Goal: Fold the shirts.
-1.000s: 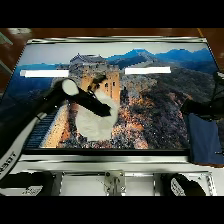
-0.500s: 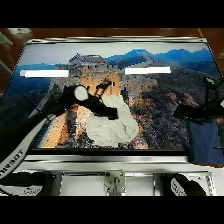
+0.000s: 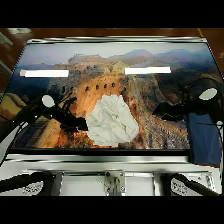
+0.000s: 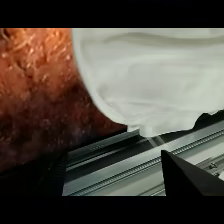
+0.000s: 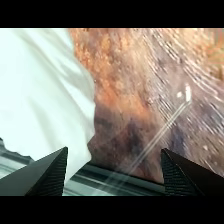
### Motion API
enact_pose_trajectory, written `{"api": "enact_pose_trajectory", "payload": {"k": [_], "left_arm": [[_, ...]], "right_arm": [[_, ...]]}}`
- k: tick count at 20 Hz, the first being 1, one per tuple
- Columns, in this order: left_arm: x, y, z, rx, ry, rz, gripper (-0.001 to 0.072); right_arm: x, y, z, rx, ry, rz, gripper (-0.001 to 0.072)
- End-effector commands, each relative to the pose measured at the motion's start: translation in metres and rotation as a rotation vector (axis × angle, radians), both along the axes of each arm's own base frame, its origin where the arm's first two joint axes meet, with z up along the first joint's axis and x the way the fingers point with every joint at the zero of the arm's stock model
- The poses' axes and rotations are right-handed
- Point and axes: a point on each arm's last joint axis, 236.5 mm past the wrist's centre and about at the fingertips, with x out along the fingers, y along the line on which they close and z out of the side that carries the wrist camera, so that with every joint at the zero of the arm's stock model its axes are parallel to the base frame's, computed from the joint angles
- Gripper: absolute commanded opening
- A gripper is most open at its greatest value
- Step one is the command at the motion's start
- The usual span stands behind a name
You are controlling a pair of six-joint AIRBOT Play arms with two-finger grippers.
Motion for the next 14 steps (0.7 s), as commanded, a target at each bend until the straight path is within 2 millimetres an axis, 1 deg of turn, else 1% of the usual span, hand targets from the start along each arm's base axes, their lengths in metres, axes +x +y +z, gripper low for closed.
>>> {"api": "enact_pose_trajectory", "payload": {"k": [1, 4, 6, 7, 8, 9, 10, 12, 14], "left_arm": [[-0.014, -0.013, -0.025, -0.028, 0.000, 0.077, 0.0717], [0.002, -0.032, -0.035, -0.050, -0.053, 0.126, 0.0716], [0.006, -0.043, -0.045, -0.060, -0.048, 0.151, 0.0713], [0.007, -0.046, -0.049, -0.060, -0.045, 0.160, 0.0674], [0.009, -0.048, -0.052, -0.063, -0.037, 0.173, 0.0443], [0.010, -0.049, -0.053, -0.068, -0.032, 0.183, 0.0265], [0.010, -0.048, -0.053, -0.068, -0.035, 0.183, 0.0173], [0.010, -0.048, -0.051, -0.074, -0.053, 0.155, 0.0043], [0.013, -0.048, -0.045, -0.081, -0.091, 0.132, 0.0036]], "right_arm": [[-0.011, 0.012, -0.011, 0.065, 0.066, 0.062, 0.0691], [-0.016, 0.016, -0.012, 0.053, 0.076, 0.089, 0.0691], [-0.024, 0.031, -0.015, 0.029, 0.084, 0.159, 0.0691], [-0.029, 0.040, -0.017, 0.012, 0.087, 0.204, 0.0692], [-0.033, 0.047, -0.019, -0.004, 0.087, 0.241, 0.0691], [-0.034, 0.054, -0.020, -0.017, 0.082, 0.262, 0.0691], [-0.033, 0.061, -0.021, -0.022, 0.079, 0.262, 0.0691], [-0.032, 0.073, -0.024, -0.040, 0.065, 0.276, 0.0691], [-0.035, 0.085, -0.029, -0.051, 0.069, 0.302, 0.0691]]}}
